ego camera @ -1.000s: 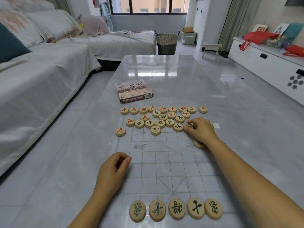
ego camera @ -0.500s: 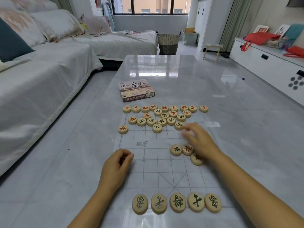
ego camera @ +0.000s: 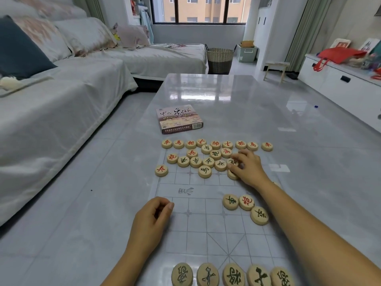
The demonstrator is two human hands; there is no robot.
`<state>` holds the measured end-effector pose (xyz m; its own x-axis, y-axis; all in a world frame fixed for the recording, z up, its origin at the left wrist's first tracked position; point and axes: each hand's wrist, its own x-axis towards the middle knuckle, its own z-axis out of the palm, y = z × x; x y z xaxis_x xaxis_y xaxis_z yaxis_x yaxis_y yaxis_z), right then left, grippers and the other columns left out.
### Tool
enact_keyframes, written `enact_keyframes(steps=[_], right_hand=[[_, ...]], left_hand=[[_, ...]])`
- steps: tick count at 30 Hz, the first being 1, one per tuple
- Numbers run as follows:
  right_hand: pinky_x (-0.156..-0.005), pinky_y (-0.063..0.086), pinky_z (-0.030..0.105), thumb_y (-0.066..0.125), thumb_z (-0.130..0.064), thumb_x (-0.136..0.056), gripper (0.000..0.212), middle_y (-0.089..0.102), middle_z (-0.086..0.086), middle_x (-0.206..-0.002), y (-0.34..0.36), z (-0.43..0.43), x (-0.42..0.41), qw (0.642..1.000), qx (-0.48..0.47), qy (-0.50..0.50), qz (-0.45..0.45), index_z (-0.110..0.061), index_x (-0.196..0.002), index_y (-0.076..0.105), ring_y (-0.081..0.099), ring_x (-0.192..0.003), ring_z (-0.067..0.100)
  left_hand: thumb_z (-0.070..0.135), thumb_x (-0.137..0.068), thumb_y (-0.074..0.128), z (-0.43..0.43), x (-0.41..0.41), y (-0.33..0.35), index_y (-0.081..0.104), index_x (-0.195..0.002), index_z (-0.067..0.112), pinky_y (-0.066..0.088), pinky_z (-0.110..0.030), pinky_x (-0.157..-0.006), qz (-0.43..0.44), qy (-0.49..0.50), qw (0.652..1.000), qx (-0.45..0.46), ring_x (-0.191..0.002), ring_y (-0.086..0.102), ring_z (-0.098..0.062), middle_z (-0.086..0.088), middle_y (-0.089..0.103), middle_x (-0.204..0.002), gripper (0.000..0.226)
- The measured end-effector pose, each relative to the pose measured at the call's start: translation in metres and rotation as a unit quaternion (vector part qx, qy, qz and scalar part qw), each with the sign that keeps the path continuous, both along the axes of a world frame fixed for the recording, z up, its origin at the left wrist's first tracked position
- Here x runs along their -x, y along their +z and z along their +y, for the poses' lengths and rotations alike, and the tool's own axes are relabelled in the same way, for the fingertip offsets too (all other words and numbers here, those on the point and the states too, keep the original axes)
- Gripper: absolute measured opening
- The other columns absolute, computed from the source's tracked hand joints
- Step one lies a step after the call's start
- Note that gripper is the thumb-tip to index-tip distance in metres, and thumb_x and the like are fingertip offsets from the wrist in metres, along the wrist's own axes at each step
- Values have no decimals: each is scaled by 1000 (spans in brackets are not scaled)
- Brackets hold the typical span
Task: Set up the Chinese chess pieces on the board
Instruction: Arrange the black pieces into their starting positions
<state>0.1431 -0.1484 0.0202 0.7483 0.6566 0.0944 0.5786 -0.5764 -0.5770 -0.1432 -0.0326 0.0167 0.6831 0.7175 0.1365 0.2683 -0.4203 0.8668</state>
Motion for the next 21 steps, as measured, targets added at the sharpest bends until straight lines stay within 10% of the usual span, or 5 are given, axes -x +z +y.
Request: enact_keyframes(steps=[11,18,21], right_hand=[[-70,45,19,56,-25,-90,15,52,-6,-109,23,-11,44,977,-67,111,167,-33,-103,56,53,-90,6],[-75,50,25,44,-13,-95,24,59,6,-110,23,1,66,970,-71,131,192,-18,-114,59,57,-94,21],[-102,38,37,42,-11,-95,32,48,6,-133,23,11,49,984,-106,61,126,-15,-123,56,44,-124,23]], left_hand=[[25,-89,55,-3,0,4,61,-78,22,50,-32,-68,10,-7,1000,1,-72,59,-13,2,63,-73,13],[26,-89,54,-3,1,3,60,-79,24,49,-29,-67,13,-8,1000,-3,-71,58,-10,4,63,-73,12],[25,-89,55,-3,1,2,59,-77,26,47,-22,-63,11,-8,1000,-10,-70,56,-6,6,62,-73,13]])
